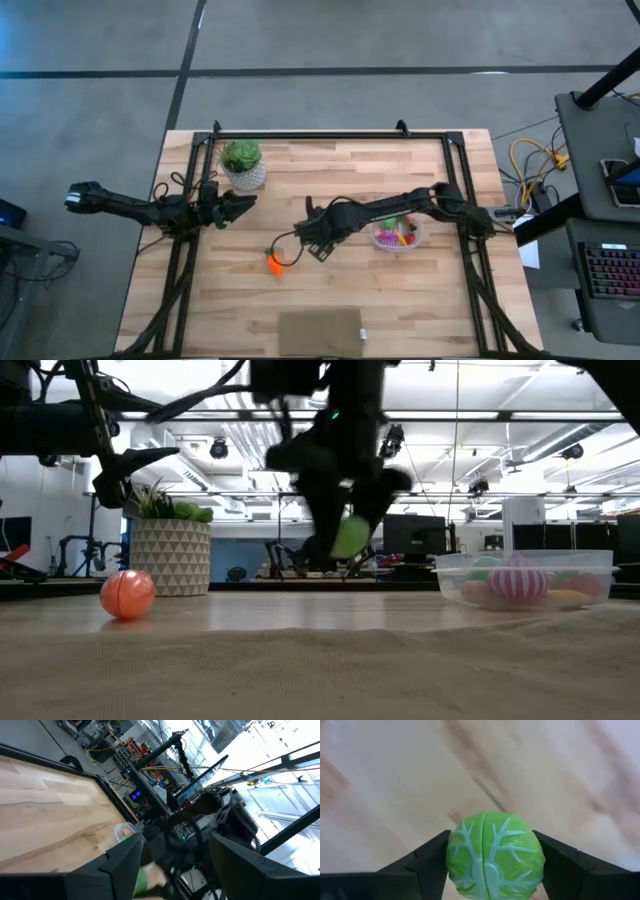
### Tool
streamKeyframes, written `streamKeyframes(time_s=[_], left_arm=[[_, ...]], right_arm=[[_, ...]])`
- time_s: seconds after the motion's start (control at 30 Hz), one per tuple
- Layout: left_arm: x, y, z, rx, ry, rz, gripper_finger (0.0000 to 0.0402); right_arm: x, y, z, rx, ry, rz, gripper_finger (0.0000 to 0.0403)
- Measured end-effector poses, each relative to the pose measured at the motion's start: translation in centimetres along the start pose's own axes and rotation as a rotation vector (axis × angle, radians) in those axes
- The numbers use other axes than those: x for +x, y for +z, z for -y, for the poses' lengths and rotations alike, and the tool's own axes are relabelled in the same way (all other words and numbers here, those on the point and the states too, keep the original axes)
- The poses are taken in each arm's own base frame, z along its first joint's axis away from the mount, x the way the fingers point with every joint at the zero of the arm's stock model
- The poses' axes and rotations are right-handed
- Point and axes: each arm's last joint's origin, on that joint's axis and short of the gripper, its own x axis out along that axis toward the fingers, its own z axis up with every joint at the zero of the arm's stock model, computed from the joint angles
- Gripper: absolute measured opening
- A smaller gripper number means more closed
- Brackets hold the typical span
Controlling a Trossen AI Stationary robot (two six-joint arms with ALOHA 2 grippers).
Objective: Pick and placing Produce into tupperware
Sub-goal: Put the green cabbage into the transparent container
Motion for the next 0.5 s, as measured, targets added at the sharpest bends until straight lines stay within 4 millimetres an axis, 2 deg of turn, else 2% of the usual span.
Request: streamKeyframes(time_s=[0.23, 0.3, 0.5], left_arm=[[0.0, 0.0, 0.0, 0.001, 0.002, -0.001, 0.0219], [0.0, 0.0, 0.0, 0.001, 0.002, -0.001, 0.0219], [0.0, 0.0, 0.0, 0.001, -0.001, -0.004, 0.0219]], right_arm=[[-5.1, -1.6, 3.6, 0.029, -0.161, -0.057, 0.0246], [-5.4, -1.9, 4.6, 0.039, -0.204, -0.094, 0.0244], [-4.6, -3.4, 8.1, 0.104, -0.318, -0.246, 0.0249]])
